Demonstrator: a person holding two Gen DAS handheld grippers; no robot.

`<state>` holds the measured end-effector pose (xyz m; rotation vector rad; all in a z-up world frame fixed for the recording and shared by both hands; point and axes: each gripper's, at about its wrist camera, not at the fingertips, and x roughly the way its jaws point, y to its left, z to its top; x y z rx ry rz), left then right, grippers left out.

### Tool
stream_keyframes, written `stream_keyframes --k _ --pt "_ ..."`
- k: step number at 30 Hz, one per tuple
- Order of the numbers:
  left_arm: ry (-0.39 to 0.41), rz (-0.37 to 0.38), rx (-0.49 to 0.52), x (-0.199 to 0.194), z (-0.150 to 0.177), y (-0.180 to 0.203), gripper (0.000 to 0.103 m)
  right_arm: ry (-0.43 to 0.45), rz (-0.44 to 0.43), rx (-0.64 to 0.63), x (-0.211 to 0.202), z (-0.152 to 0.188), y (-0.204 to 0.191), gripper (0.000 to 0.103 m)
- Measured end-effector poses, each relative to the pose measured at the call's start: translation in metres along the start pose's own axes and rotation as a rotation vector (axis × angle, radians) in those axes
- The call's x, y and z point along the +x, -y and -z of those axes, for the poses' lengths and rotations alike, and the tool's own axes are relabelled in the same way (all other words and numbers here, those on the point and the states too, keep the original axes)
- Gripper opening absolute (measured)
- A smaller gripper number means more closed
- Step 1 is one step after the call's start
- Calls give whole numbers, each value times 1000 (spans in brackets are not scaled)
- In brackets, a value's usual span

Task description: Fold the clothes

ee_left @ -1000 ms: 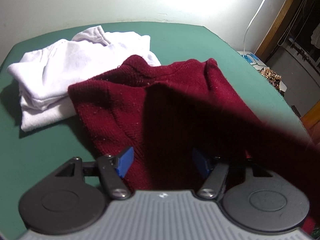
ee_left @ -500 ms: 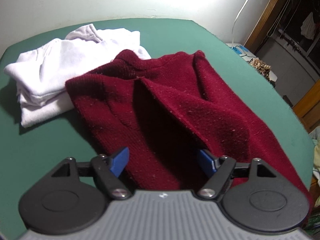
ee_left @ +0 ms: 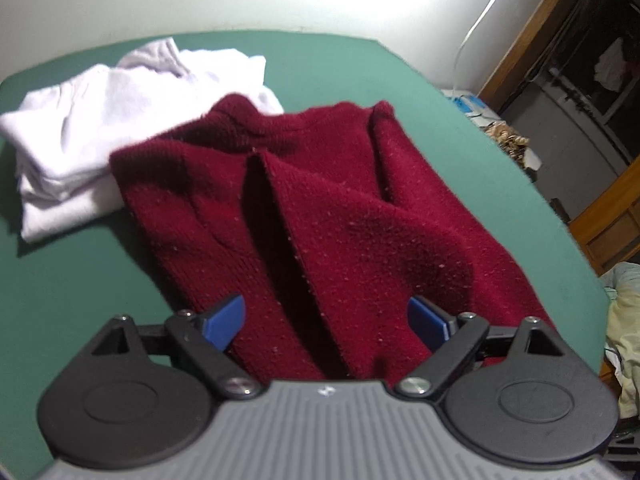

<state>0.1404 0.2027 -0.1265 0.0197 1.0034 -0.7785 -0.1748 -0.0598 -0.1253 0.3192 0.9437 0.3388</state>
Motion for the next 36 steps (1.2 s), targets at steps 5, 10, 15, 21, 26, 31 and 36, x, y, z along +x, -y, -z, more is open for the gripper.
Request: stream_keyframes --k 5,10,15,21,26,31,36 --pt "18 -53 -23 9 -5 8 83 36 -1 57 3 0 5 28" --pt "34 -124 40 10 -10 27 34 65 -2 118 -5 0 9 7" --pt "106 -123 19 -17 -16 34 0 176 -124 74 -40 -15 -6 5" --pt "203 -154 29 -62 -27 48 0 225 -343 107 -74 -29 -3 5" --pt "190 -202 34 -73 -15 51 2 110 -420 37 -67 -22 0 5" --pt "75 -251 -24 -38 21 47 2 -26 -374 -53 -40 -4 4 5" --pt "27 -341 -83 -25 47 41 11 -120 -309 -120 -18 9 5 6"
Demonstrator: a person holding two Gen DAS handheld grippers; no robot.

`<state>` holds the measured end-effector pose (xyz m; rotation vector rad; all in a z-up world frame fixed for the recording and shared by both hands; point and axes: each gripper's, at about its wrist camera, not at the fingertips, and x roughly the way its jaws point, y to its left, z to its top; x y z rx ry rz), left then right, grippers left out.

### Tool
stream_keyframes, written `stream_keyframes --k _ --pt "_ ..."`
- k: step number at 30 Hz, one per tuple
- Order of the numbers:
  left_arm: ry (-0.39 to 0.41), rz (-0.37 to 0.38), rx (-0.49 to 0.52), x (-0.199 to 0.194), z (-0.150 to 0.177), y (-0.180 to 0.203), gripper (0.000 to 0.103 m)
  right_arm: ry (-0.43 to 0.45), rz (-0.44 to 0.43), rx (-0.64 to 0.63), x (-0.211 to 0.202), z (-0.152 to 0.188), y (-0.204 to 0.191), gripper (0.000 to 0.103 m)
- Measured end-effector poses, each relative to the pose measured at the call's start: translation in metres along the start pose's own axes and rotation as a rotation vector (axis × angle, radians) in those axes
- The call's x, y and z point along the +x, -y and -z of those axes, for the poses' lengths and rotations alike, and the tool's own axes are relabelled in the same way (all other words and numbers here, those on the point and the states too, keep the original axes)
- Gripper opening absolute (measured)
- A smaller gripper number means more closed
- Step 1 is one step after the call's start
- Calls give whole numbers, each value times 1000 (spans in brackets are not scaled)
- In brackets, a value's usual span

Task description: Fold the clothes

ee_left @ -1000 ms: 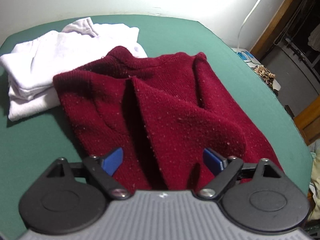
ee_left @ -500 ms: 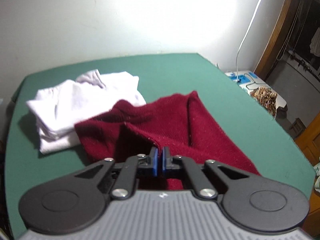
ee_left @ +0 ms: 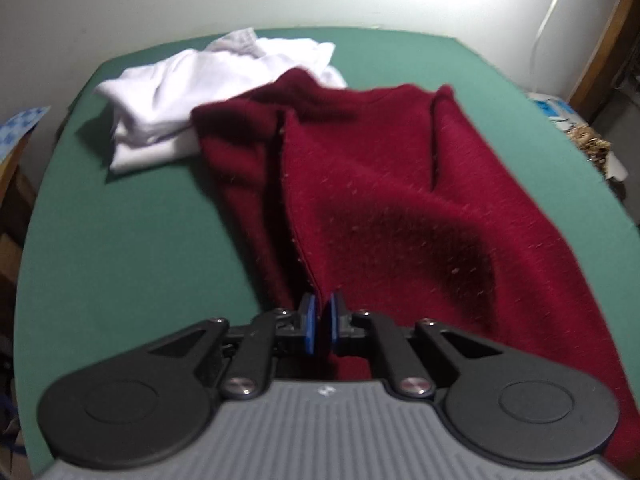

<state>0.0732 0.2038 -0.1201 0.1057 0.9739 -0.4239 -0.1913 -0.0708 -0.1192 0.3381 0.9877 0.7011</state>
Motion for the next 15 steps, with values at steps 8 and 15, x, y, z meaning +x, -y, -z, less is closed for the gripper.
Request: stream_keyframes --k 8,15 --pt "79 4 -43 -62 61 16 28 96 16 -67 -5 -5 -3 19" --pt "106 -66 119 -76 129 82 32 33 84 -75 16 -6 7 24"
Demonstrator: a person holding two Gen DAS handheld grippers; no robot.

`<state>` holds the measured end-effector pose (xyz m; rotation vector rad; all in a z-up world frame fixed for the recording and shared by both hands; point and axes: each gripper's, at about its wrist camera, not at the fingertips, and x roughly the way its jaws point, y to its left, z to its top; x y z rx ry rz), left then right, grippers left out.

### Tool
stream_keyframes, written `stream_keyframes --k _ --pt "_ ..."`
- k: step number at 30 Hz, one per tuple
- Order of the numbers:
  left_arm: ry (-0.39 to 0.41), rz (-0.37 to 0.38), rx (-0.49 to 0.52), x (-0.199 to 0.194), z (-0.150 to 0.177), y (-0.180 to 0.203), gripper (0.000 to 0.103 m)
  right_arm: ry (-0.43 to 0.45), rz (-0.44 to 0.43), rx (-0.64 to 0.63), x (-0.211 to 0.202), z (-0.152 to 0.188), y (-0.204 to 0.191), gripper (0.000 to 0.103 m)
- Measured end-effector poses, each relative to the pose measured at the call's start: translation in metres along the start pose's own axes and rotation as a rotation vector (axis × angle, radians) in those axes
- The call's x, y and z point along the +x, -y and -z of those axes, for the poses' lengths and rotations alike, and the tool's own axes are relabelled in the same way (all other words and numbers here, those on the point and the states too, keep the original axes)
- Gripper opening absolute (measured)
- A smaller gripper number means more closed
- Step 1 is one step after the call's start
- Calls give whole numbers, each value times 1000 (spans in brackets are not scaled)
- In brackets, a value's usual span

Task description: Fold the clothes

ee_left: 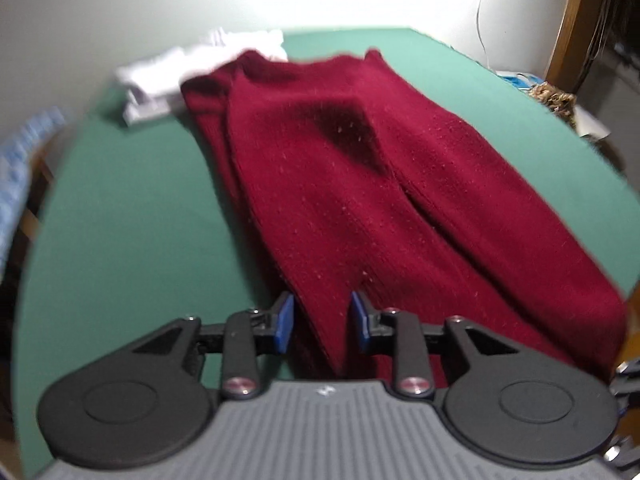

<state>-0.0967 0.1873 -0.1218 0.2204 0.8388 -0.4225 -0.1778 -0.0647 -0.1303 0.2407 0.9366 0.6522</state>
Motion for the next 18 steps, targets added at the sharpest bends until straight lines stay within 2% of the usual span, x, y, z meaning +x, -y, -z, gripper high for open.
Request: stream_keyframes --k 3,5,6,9,10,13,15,16,17,18 --pt "-6 -17 -11 -4 5 -1 44 27 -8 39 -3 -2 5 24" --pt "-14 -19 -40 -6 6 -9 63 64 -2 63 -6 -4 9 24" --pt "-20 -12 -61 -5 7 -12 65 82 8 78 -7 -6 11 24" --pt "-39 13 -103 -6 5 -21 66 86 56 125 -7 -11 18 25" --pt "-40 23 -104 -8 3 -23 62 96 71 136 -6 -15 19 25" --pt "-8 34 -89 -18 -1 -23 61 166 106 155 -12 -27 19 25" --pt "27 45 -97 -25 -4 -24 61 225 172 159 -16 -37 14 25" --pt "47 51 -94 -27 -5 -24 65 267 243 144 -18 -43 9 25" --pt "72 54 -76 -29 -7 -22 73 336 313 112 -24 -45 1 26" --pt "101 47 -47 -29 -7 -19 77 405 380 79 -30 -48 -7 33"
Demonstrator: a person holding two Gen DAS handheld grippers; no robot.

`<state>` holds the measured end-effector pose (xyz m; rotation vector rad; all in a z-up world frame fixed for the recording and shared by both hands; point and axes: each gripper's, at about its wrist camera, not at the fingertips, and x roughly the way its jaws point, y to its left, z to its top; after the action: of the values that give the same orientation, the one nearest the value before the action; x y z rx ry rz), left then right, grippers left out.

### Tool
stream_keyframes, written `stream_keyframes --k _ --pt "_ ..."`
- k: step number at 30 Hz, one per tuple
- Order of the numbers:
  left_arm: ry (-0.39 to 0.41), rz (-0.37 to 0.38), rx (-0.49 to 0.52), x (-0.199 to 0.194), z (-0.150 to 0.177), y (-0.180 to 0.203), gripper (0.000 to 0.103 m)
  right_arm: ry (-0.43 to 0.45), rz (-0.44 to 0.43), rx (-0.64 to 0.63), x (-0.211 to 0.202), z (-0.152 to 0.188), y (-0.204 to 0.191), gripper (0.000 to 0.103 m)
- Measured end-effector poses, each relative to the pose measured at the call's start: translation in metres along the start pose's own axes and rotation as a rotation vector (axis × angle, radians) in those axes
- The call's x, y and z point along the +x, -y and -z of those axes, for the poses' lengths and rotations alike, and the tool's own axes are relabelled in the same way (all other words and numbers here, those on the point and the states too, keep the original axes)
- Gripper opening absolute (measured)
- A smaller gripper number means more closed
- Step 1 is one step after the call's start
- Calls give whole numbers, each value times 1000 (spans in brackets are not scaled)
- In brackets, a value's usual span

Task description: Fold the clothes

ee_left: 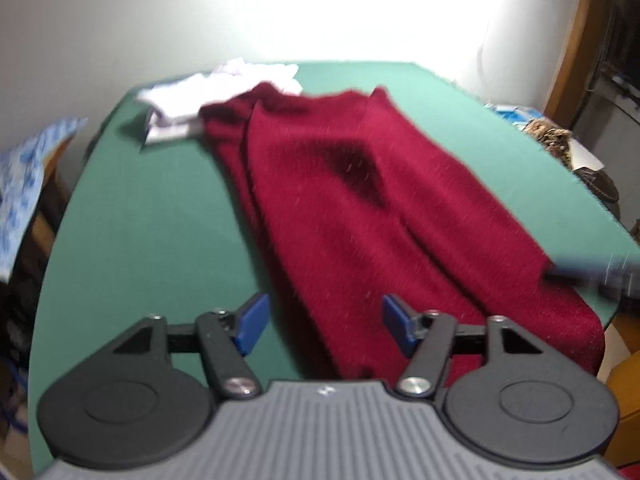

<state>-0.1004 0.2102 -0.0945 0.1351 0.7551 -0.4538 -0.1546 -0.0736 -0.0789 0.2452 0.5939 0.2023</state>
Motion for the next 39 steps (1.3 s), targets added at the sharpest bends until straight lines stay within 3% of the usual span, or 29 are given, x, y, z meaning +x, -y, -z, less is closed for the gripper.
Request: stream_keyframes --k 1,3,4,6,7,8,9,10,11,12,13,15,18,21,24,25,26,28,29,30,32,35,37,39 --pt "25 -11 32 1 0 3 85 77 28 -24 -4 -3 -6 40" --pt "53 -31 83 6 -2 8 87 199 67 -52 -9 -9 -17 91" --pt "48 -22 94 10 -3 8 87 247 79 -55 -9 -11 -22 98" --pt "21 24 109 16 -5 8 84 333 60 -13 -11 -16 -21 101" --pt "8 49 118 18 -6 8 78 374 51 7 -12 -19 -20 100" --pt "-4 74 128 19 -6 8 74 354 34 6 -9 -27 -18 93" --pt "-15 96 134 21 -5 8 73 312 19 17 2 -35 -13 74" --pt "-34 114 134 23 -2 9 67 269 4 28 12 -43 -9 63" --pt "-52 132 134 26 0 9 53 227 -10 39 22 -51 -5 40" --pt "-69 145 132 28 2 9 49 185 -25 51 32 -59 0 23" --pt "-74 146 126 30 4 9 49 141 -40 72 45 -66 5 19" --pt "-65 143 124 28 6 9 50 78 -91 53 72 -76 6 19" --pt "-63 135 109 29 8 12 58 -26 -176 -102 119 -85 -18 27" --pt "-64 117 60 31 7 14 68 -112 -243 -182 168 -87 -32 28" --pt "-78 71 71 34 7 28 86 -231 -280 -211 214 -89 -30 28" --pt "-91 54 87 36 7 35 97 -241 -262 -186 223 -90 -19 27" --pt "-99 33 105 38 8 43 100 -250 -243 -161 231 -91 -8 20" --pt "-86 2 100 36 12 51 100 -270 -235 -109 241 -94 9 0" --pt "-83 -3 72 36 13 50 101 -278 -244 -84 241 -96 15 0" --pt "-82 -9 44 36 14 49 101 -262 -253 -107 233 -98 11 1" --pt "-81 -29 -11 36 17 48 102 -238 -295 -160 225 -101 -2 21" --pt "-68 -60 -47 35 21 53 102 -219 -388 -253 222 -104 -29 32" --pt "-70 -74 -70 35 22 55 102 -270 -387 -339 240 -98 -47 32" --pt "-74 -85 -92 34 24 56 102 -306 -382 -417 256 -93 -62 22"
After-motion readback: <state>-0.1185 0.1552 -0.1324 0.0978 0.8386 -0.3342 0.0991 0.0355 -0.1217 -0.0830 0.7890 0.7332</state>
